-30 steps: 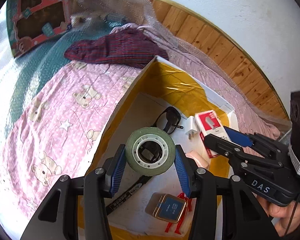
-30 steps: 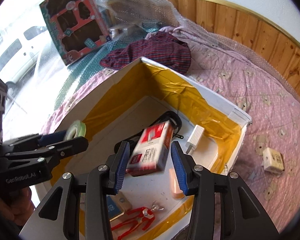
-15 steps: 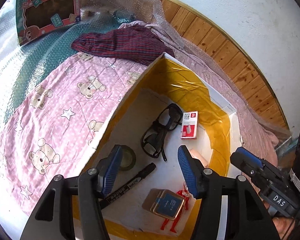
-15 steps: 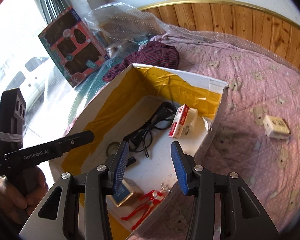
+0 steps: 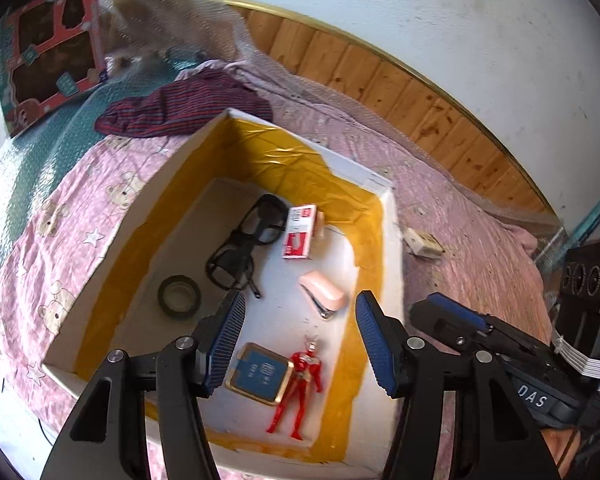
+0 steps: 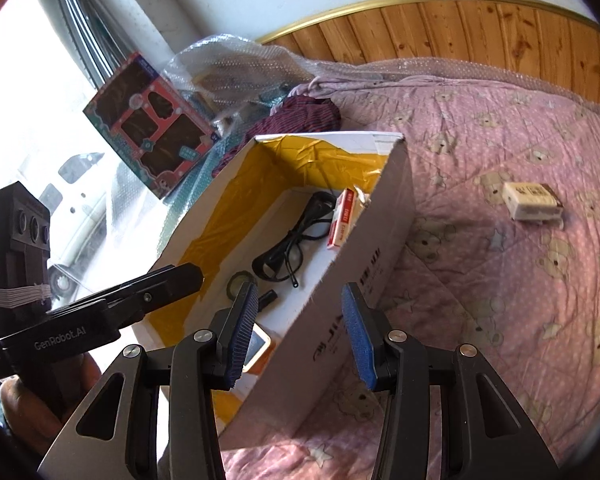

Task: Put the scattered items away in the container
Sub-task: 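Move both grippers back toward the small white box and tissue pack on the bedspread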

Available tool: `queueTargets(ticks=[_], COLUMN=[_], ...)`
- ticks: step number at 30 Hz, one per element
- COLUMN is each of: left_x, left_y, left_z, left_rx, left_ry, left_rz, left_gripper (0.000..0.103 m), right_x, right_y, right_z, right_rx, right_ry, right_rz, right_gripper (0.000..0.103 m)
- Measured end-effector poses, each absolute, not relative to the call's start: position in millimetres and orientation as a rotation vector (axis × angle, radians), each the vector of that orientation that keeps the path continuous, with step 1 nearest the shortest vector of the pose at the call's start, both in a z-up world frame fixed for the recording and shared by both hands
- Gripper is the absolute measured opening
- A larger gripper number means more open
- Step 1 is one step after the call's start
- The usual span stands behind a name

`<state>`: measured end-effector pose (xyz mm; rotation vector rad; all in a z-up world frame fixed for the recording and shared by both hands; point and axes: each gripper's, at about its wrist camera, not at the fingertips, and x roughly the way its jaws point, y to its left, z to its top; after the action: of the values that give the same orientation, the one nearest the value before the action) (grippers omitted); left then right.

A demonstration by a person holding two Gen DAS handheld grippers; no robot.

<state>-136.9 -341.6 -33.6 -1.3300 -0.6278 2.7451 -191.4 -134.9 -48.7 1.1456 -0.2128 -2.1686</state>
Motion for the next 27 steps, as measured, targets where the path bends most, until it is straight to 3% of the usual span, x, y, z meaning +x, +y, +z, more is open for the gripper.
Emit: queueTargets(ticks=[19,24,27], left_x=[-142.1,-153.5,-161.0], left_y=[-217.9,-198.9,-189.6], left_z=[-23.6,-29.0,-33.5], left_rx=[-1.283,-1.306,-1.326], left_ry=[-0.418,-0.393,-0.384], left_rz=[2.572,2.537,2.520], left_gripper=[0.059,0.059,0.059], right_x=[-231.0,-271.4,-298.8], right_y=[-24.0,-4.2,0.7], right_z=[-78.7,-90.4,-99.4], right_rx=[1.195,1.225,1.240], right_ry=[-0.447,-0.399,-0.336], right_rz=[-2.331,-2.453,-2.522], right_gripper=[0.048,0.048,0.054])
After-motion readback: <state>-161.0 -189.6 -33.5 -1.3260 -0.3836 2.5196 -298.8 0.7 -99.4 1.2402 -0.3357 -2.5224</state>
